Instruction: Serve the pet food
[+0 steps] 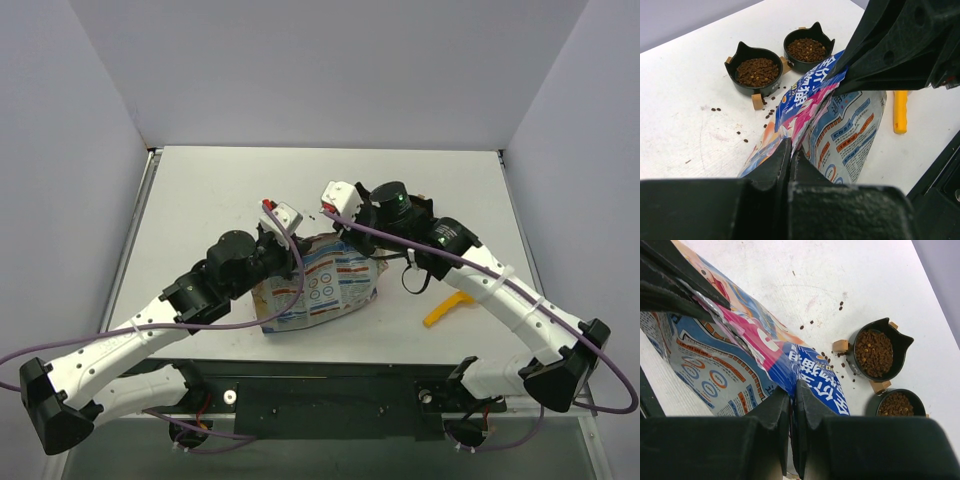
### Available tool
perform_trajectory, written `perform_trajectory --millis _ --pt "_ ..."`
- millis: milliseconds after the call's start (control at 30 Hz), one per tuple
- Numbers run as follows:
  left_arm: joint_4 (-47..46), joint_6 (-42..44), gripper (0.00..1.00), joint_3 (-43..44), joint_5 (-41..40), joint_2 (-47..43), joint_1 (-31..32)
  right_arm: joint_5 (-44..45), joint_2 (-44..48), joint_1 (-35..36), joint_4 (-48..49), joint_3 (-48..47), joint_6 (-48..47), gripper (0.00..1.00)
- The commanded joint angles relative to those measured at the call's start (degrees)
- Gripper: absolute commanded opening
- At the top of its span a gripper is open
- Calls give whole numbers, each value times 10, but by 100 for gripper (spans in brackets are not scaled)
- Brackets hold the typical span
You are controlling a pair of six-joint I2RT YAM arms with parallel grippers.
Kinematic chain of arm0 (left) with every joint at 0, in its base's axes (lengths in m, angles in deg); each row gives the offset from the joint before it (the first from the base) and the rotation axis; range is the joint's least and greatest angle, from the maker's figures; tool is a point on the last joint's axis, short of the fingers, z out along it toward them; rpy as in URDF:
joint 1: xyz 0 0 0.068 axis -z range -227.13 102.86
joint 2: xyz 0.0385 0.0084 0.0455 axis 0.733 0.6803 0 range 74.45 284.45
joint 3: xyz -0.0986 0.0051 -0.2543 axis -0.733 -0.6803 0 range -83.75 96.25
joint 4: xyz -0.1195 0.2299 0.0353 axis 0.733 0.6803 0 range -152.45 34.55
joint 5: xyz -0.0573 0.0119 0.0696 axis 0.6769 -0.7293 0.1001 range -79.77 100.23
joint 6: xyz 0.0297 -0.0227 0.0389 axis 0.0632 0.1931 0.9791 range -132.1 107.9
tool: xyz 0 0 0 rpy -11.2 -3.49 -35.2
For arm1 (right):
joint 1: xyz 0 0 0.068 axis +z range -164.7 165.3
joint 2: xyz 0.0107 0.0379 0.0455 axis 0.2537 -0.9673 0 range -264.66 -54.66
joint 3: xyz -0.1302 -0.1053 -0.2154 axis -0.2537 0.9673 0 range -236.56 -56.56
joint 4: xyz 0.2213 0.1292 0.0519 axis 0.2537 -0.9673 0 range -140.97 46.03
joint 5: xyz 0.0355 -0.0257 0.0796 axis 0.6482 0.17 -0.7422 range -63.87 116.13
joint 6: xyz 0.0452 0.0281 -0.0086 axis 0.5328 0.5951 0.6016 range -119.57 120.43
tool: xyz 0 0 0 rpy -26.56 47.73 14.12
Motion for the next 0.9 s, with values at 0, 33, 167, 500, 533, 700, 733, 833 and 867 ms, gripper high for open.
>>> perform_trajectory --millis 0,33,167,500,533,700,733,833,867 --pt "120 21 0 -9 -122 -76 -26 269 60 -139 -69 16 -100 0" --pt "119 20 0 -9 -121 -77 -26 261 62 -154 -72 16 -105 0" --pt "122 20 0 -12 -117 -81 -27 243 77 -185 -74 27 -114 0" --pt "129 24 0 -13 -105 -91 -31 229 97 -223 -64 47 -78 0" --pt "129 23 0 -13 -103 -91 -32 227 98 -228 -66 47 -72 0" --pt "121 24 0 -9 -40 -85 -34 169 110 -230 -84 27 -31 0" --pt "120 20 0 -8 -18 -85 -33 153 111 -222 -90 17 -18 0" --pt "115 14 0 -5 16 -77 -34 104 111 -189 -109 -1 13 3" --pt "115 11 0 -4 19 -76 -35 104 115 -180 -110 -1 27 10"
